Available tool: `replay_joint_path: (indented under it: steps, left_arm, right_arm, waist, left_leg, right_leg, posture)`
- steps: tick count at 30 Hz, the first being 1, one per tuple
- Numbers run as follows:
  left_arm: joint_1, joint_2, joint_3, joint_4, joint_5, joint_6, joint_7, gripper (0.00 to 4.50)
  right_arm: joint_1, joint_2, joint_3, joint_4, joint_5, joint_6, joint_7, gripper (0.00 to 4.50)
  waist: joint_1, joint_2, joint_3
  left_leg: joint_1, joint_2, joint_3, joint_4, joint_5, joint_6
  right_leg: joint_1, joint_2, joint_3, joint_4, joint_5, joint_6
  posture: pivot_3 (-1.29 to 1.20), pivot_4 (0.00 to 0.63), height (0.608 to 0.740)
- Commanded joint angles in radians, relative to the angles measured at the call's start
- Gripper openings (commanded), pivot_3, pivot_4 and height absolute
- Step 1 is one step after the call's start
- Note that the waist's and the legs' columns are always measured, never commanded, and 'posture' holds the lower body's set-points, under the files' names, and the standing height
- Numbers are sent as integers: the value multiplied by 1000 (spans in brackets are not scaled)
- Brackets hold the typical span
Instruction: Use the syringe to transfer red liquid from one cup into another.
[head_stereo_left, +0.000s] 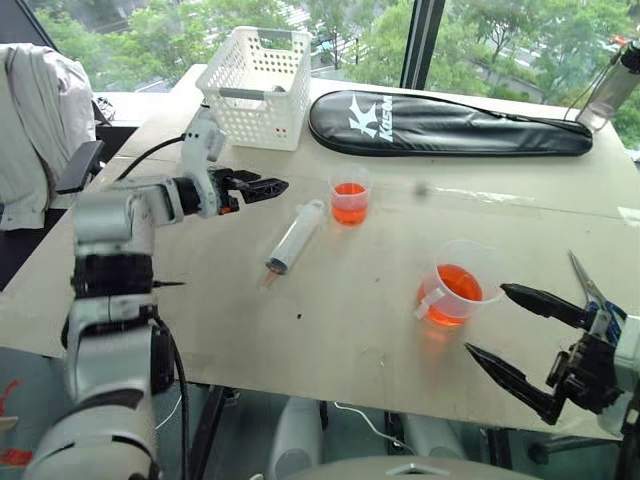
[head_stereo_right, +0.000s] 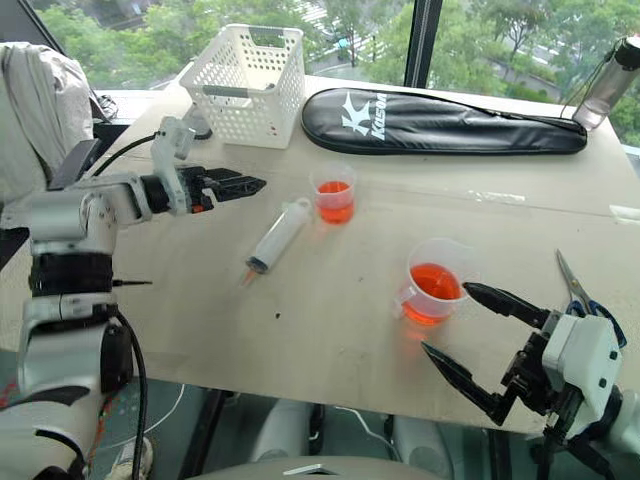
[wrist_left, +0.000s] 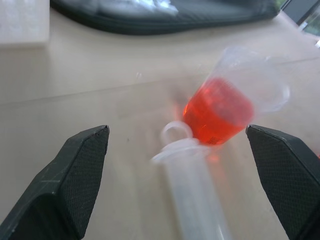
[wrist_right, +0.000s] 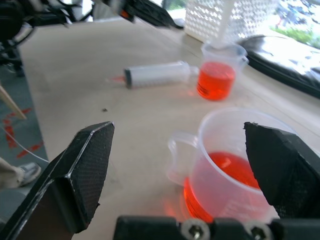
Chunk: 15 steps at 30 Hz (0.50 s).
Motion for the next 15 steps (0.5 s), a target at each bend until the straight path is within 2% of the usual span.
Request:
replay_joint_path:
  steps: [1,6,11,15]
  left_arm:
    - [108,-17,86,-256,-108,-46,3,4471]
    - [358,-46,161,-447,-190,-89,24,4471]
    - [641,30,260,-511,-188,-168,-43,4471]
    - [827,54,311,-513,-174,-251,-86,4471]
  right_arm:
    - [63,37,-115,73,-10,-51,115,4500]
    - [101,62,-222,210,-24,-84,243,4500]
    - [123,83,-268,326,-56,-109,335,4500]
    - [120,85,-291,401,-73,-119,388,4500]
  waist:
    - [5,0,0]
    - [14,2,-1]
    - [9,3,-2]
    - [15,5,-4]
  left_leg:
    - [1,0,0,0,0,0]
    - [15,0,5,-2,0,0]
    - [17,2,6,-5,-1,-1]
    - [17,2,6,-8,-2,-4]
  right_leg:
    - [2,0,0,-1,0,0]
    - [12,-2,3,-2,-4,-2]
    - [10,-3,4,-2,-4,-3]
    - [7,-7,5,-3,-5,-5]
  posture:
    - [0,150,724]
    - [0,150,724]
    - [0,150,724]
    - [0,150,724]
